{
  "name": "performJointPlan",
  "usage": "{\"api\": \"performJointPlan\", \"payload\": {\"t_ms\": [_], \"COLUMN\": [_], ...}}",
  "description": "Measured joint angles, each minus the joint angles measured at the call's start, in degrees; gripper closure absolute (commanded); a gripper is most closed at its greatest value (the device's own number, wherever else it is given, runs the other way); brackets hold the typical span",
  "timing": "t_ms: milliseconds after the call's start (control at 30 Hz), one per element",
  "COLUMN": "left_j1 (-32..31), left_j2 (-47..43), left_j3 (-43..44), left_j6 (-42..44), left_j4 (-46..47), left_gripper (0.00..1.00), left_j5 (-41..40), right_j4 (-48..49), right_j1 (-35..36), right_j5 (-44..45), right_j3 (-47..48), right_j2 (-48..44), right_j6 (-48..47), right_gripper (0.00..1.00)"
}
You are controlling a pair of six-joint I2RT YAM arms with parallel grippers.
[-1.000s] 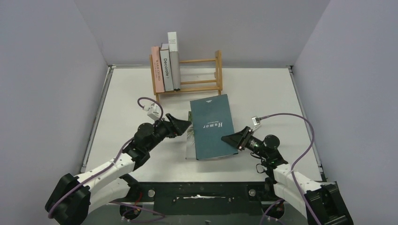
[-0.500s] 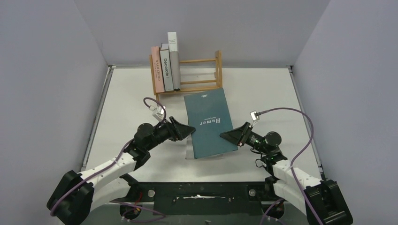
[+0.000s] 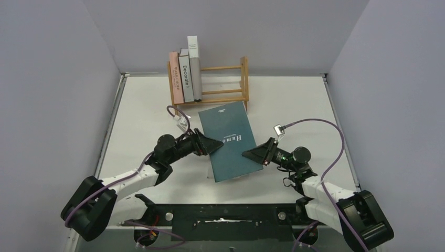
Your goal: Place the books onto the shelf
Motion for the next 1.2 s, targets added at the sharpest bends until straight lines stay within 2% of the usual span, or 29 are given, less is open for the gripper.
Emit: {"api": "performJointPlan", "payload": {"t_ms": [67,200,333,367,433,467,533,700,967,1200], "left_j1": [0.0,0.0,0.1,0.0,0.0,0.0,-0.3,-1.4,-3.5,-5.2], "left_j2": [0.6,0.7,-0.4,-1.0,-2.4,-2.9,-4.6,-8.2,-11.7,-7.9], "left_j3": [0.3,1.1,1.6,1.6,1.6,1.6,2.0,4.7,15.1,24.4], "left_j6": [-0.3,-0.9,-2.1,-2.3,-2.1,-1.9,-1.6,1.0,6.7,14.0], "left_j4": [0.6,1.8,3.3,3.4,3.4,3.4,3.4,-1.1,-13.8,-24.3], "left_gripper": [0.34,0.61,0.77,0.79,0.80,0.84,0.85,0.85,0.87,0.87], "left_j5": [0.2,0.4,1.2,1.2,1.0,0.9,0.7,-1.0,-10.9,-27.0], "right_j4": [0.8,2.0,2.8,3.1,3.4,3.4,3.0,-3.1,-32.6,-57.5], "right_j1": [0.4,0.7,0.7,0.9,1.0,1.0,1.2,-0.3,-6.4,-9.2], "right_j5": [0.3,1.1,1.1,1.0,0.5,0.3,-0.1,-0.3,6.6,23.6], "right_j3": [0.4,0.6,0.6,0.8,1.4,1.9,2.7,5.8,20.5,30.3], "right_j2": [0.8,1.2,1.2,1.2,1.2,1.1,1.1,-3.1,-16.3,-22.9], "right_j6": [0.0,-0.1,0.0,-0.2,0.0,0.0,0.0,-2.7,-19.1,-32.3], "right_gripper": [0.75,0.73,0.68,0.63,0.45,0.40,0.29,0.13,0.05,0.04]}}
